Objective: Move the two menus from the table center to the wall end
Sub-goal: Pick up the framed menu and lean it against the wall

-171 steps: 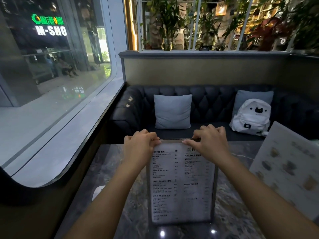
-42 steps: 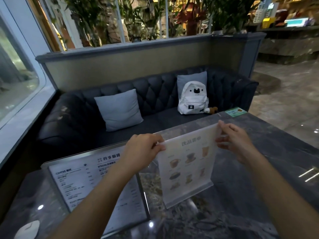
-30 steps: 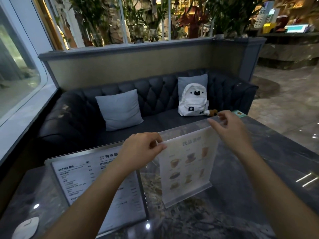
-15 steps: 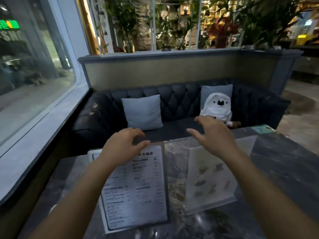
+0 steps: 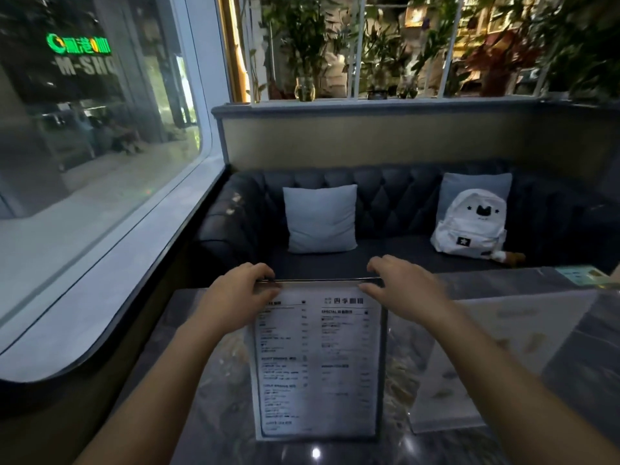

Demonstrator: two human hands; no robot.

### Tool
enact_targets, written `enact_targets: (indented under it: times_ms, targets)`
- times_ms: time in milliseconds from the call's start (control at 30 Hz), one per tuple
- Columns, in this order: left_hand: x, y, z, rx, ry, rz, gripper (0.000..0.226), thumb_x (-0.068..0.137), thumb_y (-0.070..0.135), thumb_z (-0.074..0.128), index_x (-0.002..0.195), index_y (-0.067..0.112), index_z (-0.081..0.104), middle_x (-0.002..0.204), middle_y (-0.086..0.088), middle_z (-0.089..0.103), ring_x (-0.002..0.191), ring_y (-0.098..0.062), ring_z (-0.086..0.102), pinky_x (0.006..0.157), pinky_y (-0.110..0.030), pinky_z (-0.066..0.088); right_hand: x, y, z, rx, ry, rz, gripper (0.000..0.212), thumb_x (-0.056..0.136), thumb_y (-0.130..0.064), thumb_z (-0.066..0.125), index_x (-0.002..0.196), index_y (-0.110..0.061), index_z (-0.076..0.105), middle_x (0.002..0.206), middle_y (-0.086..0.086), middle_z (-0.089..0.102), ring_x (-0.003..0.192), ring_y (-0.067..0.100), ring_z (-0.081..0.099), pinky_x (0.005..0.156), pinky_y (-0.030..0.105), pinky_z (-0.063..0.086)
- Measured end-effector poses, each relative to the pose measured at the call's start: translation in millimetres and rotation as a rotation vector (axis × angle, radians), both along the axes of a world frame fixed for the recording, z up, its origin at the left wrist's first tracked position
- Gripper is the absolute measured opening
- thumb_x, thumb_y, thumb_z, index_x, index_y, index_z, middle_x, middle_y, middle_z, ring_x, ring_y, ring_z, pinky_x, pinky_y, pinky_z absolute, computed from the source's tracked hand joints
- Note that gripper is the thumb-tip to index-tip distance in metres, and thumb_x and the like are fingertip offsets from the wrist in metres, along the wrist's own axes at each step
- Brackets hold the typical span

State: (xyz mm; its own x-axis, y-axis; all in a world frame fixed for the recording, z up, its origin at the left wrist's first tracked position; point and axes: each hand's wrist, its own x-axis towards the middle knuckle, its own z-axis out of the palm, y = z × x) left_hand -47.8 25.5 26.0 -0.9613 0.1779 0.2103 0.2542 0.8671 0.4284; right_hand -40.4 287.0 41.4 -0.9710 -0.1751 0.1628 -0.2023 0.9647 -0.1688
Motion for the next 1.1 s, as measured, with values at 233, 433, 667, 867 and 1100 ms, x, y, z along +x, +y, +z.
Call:
enact_targets:
  times_ms: [233, 433, 667, 867, 1100]
  targets:
    - [-4, -3, -14, 0.256, 0.003, -0.051, 0.020, 0.083, 0.014, 0.061, 0.103, 0.015, 0.063, 0.099, -0.002, 0.063, 0.091, -0.016, 0.058, 0.079, -0.031, 0.046, 7, -5, -21, -0.148, -0.029, -0.048, 0.028, 0.087, -0.036, 0.051, 0.105, -0.014, 0.050, 0.102, 0.006, 0.054, 0.091, 0.025, 0.055, 0.076, 0.041, 0.047]
    - [2, -9, -42, 0.673, -0.062, 0.041, 0.032, 0.080, 0.018, 0.067, 0.110, 0.015, 0.057, 0.096, -0.004, 0.063, 0.082, -0.015, 0.063, 0.066, -0.026, 0.053, 9, -10, -57, -0.647, 0.077, -0.190, 0.053, 0.086, -0.043, 0.052, 0.130, -0.018, 0.038, 0.130, 0.005, 0.050, 0.117, 0.023, 0.048, 0.088, 0.032, 0.038]
    - [26, -15, -104, 1.191, -0.331, 0.070, 0.021, 0.071, 0.033, 0.066, 0.085, 0.017, 0.068, 0.083, -0.001, 0.075, 0.081, -0.020, 0.070, 0.065, -0.029, 0.055, 39, -22, -118, -1.280, -0.102, -0.389, 0.056, 0.070, -0.066, 0.052, 0.103, -0.022, 0.055, 0.100, 0.002, 0.066, 0.090, 0.017, 0.064, 0.077, 0.041, 0.054]
    - [42, -12, -146, 1.335, -0.405, 0.189, 0.031, 0.080, 0.025, 0.057, 0.097, 0.000, 0.062, 0.093, -0.014, 0.068, 0.087, -0.027, 0.063, 0.079, -0.039, 0.050, 55, -16, -161, -1.458, -0.203, -0.522, 0.040, 0.085, -0.045, 0.051, 0.088, -0.008, 0.065, 0.094, 0.015, 0.069, 0.088, 0.028, 0.065, 0.081, 0.046, 0.053]
    - [44, -14, -158, 1.274, -0.373, 0.210, 0.008, 0.081, 0.016, 0.060, 0.084, 0.010, 0.066, 0.076, -0.001, 0.075, 0.073, -0.016, 0.070, 0.060, -0.023, 0.056, 54, -10, -166, -1.417, -0.174, -0.477, 0.032, 0.086, -0.041, 0.054, 0.077, -0.014, 0.069, 0.088, 0.011, 0.072, 0.086, 0.027, 0.066, 0.080, 0.045, 0.054]
